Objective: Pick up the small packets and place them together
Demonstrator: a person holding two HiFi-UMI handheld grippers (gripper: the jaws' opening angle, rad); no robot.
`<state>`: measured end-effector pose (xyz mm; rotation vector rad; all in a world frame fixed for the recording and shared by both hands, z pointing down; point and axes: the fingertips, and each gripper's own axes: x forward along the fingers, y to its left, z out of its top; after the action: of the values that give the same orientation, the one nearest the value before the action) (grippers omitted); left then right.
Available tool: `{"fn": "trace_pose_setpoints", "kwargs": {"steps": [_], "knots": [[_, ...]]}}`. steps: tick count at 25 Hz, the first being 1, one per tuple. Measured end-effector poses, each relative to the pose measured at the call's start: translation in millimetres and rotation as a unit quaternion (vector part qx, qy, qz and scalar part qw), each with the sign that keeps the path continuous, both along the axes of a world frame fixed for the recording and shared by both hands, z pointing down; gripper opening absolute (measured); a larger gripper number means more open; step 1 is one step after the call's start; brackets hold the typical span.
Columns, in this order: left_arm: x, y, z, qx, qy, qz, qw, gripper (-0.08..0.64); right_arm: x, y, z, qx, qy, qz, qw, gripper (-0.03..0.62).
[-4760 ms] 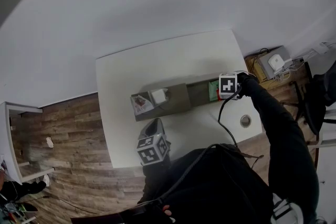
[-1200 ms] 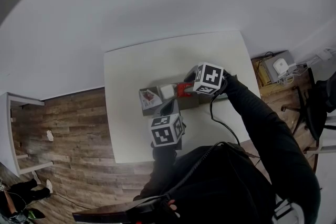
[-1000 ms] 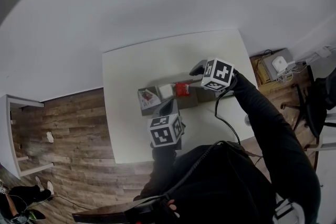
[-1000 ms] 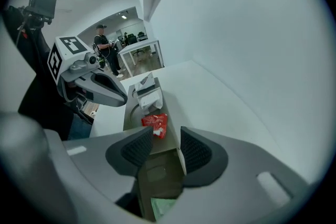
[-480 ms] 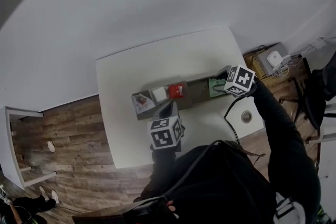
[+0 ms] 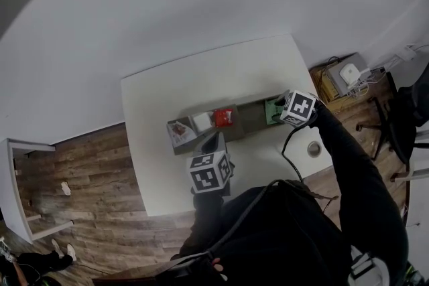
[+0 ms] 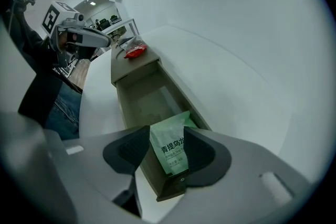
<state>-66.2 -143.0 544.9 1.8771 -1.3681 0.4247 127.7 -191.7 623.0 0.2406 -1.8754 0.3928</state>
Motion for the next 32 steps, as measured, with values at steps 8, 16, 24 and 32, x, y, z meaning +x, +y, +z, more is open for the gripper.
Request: {"fn": "trace_pose_setpoints", "kwargs": {"steps": [8,16,24,32], "knots": [[-2.1,-0.6,3.6,-0.005,0.003,-0.004,1.0,0.0,-7.7,-14.7,14.2,0.025,0.038,-0.037,0.998,0.176],[-6.8,-2.7,6.3,-0.007,0.004,-0.008,0.9999,0.0,1.1,-7.1,27.1,0.001,0.083,-0.033,0.996,0.175],[-3.2,-2.6,8.1,-0.007,0.005,-0.004,1.0,0.0,0.1,-9.0,31.6,0.022,0.105,-0.043,0.993,0.172],[-7.0,-3.8,8.2,-0.007,0.006,-0.009,0.9999,0.0,-2.0,-6.7,32.6,0.023,0.12,-0.055,0.991,0.154]]}}
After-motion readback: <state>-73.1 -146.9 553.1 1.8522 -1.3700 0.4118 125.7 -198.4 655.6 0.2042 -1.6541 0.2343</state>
